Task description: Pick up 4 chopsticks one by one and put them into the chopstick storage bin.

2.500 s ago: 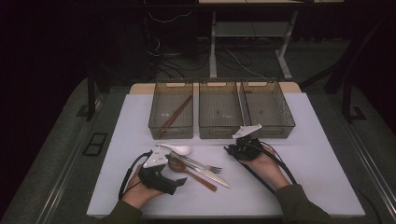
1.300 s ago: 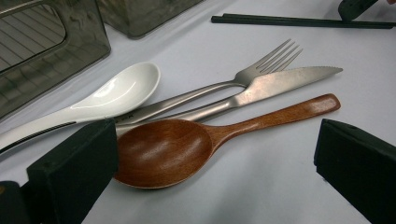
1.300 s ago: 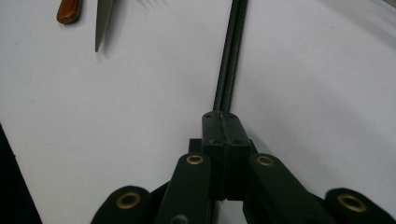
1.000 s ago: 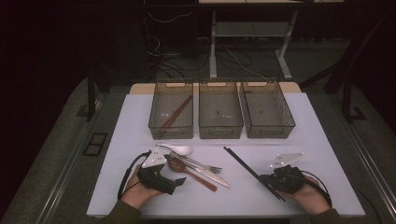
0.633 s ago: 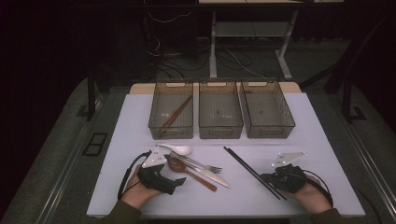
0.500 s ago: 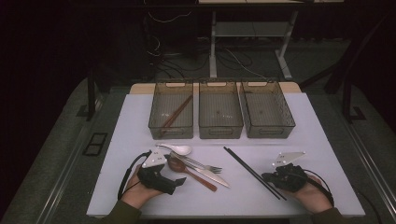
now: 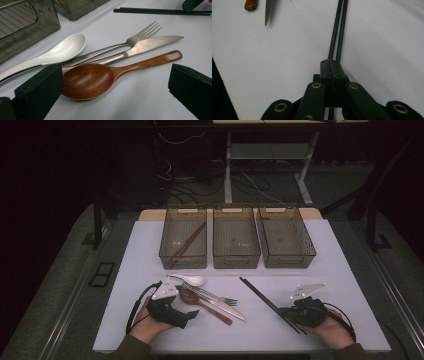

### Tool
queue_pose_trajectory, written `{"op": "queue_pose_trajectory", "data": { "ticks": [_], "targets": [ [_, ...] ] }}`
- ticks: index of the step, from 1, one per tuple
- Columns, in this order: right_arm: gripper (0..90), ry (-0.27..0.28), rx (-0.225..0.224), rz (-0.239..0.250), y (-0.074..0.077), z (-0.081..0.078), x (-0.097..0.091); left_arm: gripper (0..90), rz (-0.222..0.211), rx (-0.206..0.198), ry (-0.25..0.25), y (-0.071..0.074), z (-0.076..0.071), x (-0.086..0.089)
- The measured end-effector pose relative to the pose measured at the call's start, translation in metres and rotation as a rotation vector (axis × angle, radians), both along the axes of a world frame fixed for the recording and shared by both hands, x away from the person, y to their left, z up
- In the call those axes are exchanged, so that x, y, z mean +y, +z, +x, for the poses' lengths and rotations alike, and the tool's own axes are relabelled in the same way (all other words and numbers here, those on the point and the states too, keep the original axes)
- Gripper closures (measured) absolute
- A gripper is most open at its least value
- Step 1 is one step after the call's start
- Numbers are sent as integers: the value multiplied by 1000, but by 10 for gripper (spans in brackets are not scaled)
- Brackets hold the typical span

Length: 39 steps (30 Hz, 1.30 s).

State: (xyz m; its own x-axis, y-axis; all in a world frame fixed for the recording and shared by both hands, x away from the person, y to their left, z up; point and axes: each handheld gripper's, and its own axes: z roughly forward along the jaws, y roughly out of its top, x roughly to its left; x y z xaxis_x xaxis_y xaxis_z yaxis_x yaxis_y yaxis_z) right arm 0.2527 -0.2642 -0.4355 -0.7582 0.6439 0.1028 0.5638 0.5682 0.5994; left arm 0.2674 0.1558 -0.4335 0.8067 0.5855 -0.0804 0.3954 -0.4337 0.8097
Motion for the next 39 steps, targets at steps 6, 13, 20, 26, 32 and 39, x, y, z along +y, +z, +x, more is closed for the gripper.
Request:
{"op": "queue_pose_trajectory", "data": {
  "ticks": [6, 13, 20, 26, 32, 39],
  "targets": [
    [891, -11, -10, -13, 0, 1, -2, 0, 1, -1, -2, 0, 0, 0],
    [890, -24, -21, -27, 0, 4, -6, 0, 2, -1, -2, 0, 0, 0],
    [890, -30, -20, 28, 3, 6, -10, 0, 1, -2, -4, 0, 0, -1],
    [758, -25, -45, 42, 3, 9, -15, 0, -1, -3, -3, 0, 0, -1],
    [671, -29, -73, 52, 0, 13, -11, 0, 4, -1, -6, -1, 0, -1],
    [722, -45, -92, 43, -1, 20, -2, 0, 2, -1, -5, -1, 0, -1]
  ]
}}
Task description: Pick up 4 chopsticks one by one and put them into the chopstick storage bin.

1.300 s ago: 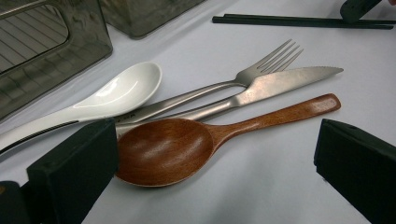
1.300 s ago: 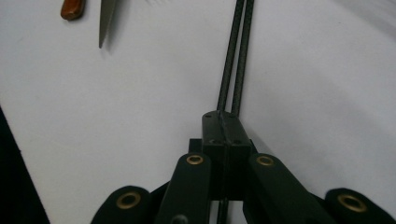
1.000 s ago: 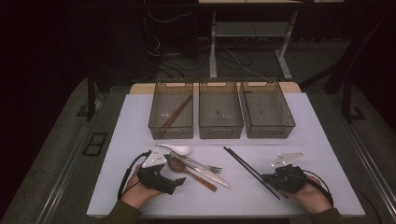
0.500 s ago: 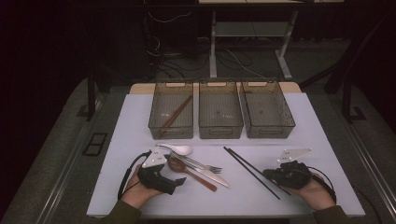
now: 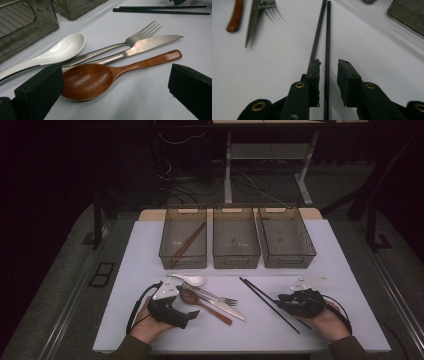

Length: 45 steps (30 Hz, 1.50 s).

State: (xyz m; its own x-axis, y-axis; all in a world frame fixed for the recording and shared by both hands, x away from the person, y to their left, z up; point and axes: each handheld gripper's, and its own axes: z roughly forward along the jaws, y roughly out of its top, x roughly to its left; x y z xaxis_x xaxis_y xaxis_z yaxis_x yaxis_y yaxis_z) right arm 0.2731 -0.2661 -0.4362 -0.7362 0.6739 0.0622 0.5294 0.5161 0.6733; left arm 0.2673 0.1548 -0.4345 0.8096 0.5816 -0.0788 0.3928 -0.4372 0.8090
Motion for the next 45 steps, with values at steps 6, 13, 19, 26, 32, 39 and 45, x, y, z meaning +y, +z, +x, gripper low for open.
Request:
{"op": "queue_pose_trajectory", "data": {
  "ticks": [6, 13, 19, 26, 32, 39, 45],
  "targets": [
    [763, 4, 29, -10, -5, 0, -3, 0, 1, 4, -1, 0, 0, 0],
    [788, 15, 31, -21, -9, 1, 0, 0, 1, 5, -3, -1, 0, -1],
    [841, 19, 19, -28, -9, 1, 1, 0, 3, 7, -5, -1, 0, 0],
    [849, 17, 28, -16, -9, 2, 0, 0, 3, 9, -8, -1, 0, -1],
    [850, 11, 37, 16, -8, 3, -3, 0, 1, 8, -7, -1, 0, 0],
    [851, 2, 34, 44, -4, 2, -8, 0, 2, 7, -9, -1, 1, 0],
    [851, 0, 25, 67, 0, 2, -12, 0, 2, 8, -9, -1, 1, 0]
  ]
}}
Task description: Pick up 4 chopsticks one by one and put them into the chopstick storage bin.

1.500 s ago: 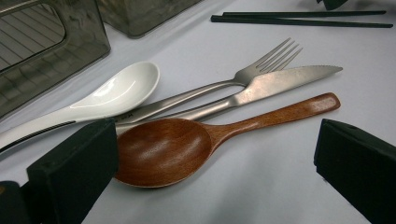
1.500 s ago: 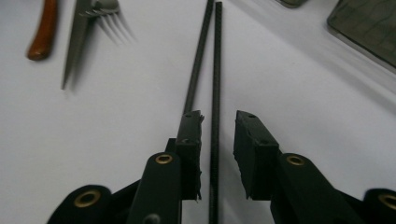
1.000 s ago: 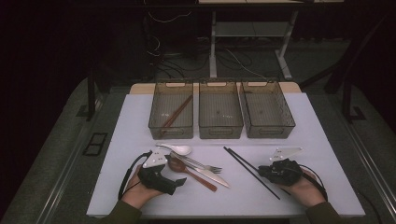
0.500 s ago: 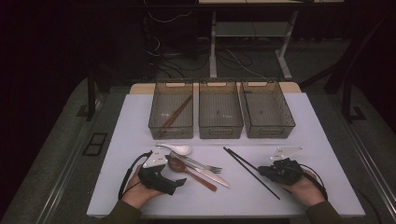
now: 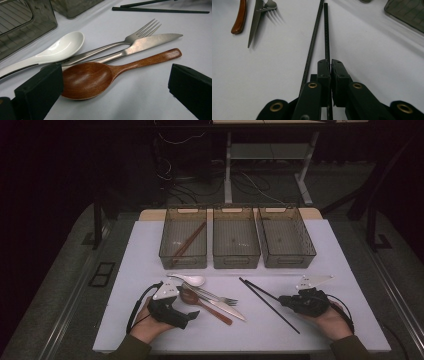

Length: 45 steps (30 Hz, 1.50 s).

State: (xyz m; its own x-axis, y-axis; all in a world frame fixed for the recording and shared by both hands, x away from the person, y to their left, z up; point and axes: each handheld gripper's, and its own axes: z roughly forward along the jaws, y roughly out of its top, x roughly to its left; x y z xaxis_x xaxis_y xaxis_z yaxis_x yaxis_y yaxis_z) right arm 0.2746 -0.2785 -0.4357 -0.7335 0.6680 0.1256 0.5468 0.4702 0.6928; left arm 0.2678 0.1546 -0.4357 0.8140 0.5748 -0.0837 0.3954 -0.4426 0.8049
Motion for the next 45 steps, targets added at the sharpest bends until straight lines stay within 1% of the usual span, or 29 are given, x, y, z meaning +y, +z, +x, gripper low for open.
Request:
{"op": "queue_pose_trajectory", "data": {
  "ticks": [5, 11, 13, 15, 17, 21, 24, 26, 30, 31, 34, 36, 45],
  "targets": [
    [851, -5, -6, 21, 4, -1, -4, 0, 1, 1, -3, 0, 0, 0],
    [851, 0, -18, 35, 8, -3, -7, 0, -3, 0, -10, 0, 0, 1],
    [851, 2, -22, 53, 11, -4, -8, 0, -19, 3, -7, 1, -1, 2],
    [851, 7, -23, 58, 14, -5, -8, 0, -29, 3, -9, 2, -2, 3],
    [851, 10, -33, 69, 17, -5, -9, 0, -48, 5, -12, 2, -5, 5],
    [851, 15, -39, 96, 21, -6, -9, 0, -67, 2, -23, 2, -9, 8],
    [851, 21, -49, 104, 25, -6, -8, 0, -63, -13, -29, 3, -10, 8],
    [851, 29, -53, 117, 28, -5, -6, 0, -58, -20, -44, 2, -10, 7],
    [851, 40, -61, 127, 33, -3, -2, 0, -50, -28, -64, -1, -8, 7],
    [851, 43, -62, 129, 34, -2, -1, 0, -61, -28, -61, -1, -8, 6],
    [851, 44, -65, 143, 37, 2, 2, 0, -68, -28, -63, 0, -8, 5],
    [851, 41, -67, 149, 40, 4, 4, 0, -60, -27, -69, 0, -8, 5],
    [851, 41, -85, 162, 50, 14, 16, 0, -51, -24, -78, -1, -9, 4]
  ]
}}
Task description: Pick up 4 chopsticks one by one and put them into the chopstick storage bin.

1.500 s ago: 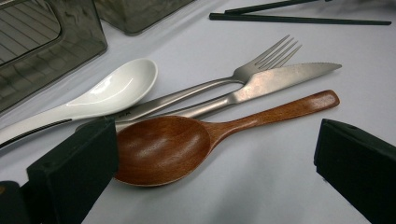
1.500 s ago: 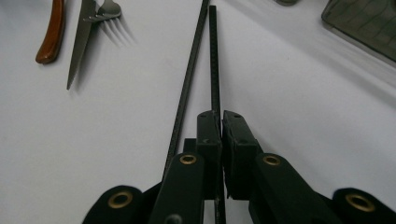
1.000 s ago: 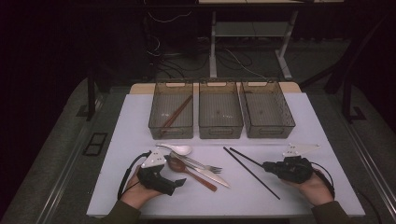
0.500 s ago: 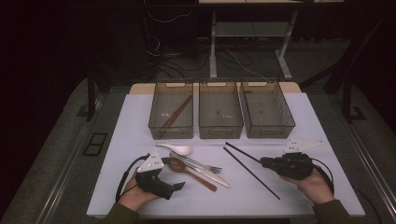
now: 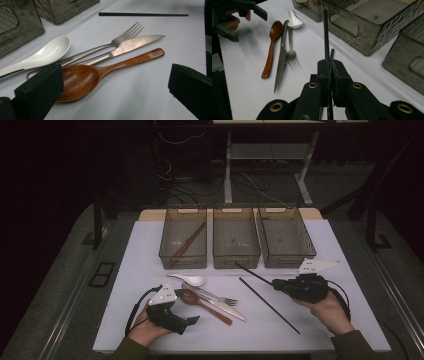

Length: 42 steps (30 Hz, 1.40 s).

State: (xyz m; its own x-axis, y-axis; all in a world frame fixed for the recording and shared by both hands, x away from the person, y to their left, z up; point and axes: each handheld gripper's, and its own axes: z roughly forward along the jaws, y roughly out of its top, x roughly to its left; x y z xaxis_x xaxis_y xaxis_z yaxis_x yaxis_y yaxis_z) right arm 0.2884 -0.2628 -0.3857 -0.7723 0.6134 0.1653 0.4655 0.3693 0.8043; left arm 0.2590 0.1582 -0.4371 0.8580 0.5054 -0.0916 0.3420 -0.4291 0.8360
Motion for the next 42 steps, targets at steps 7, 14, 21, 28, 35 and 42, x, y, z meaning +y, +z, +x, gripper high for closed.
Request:
{"op": "queue_pose_trajectory", "data": {
  "ticks": [7, 14, 21, 28, 35, 42],
  "targets": [
    [851, 5, -9, 2, 3, 8, 10, 0, -5, 0, 9, 0, 0, 0],
    [851, 3, -20, 17, 8, 16, 17, 0, -4, 4, 10, -1, 0, 0],
    [851, 5, -38, 21, 17, 28, 29, 0, -4, -2, 7, 1, 0, 0],
    [851, -9, -40, 21, 21, 43, 41, 0, -14, 0, 13, 1, 0, 1],
    [851, -6, -40, 15, 26, 57, 57, 0, -11, -3, 10, 1, 0, 0],
    [851, -11, -38, 11, 35, 71, 75, 0, -7, -1, 6, 1, 0, -1]
  ]
}}
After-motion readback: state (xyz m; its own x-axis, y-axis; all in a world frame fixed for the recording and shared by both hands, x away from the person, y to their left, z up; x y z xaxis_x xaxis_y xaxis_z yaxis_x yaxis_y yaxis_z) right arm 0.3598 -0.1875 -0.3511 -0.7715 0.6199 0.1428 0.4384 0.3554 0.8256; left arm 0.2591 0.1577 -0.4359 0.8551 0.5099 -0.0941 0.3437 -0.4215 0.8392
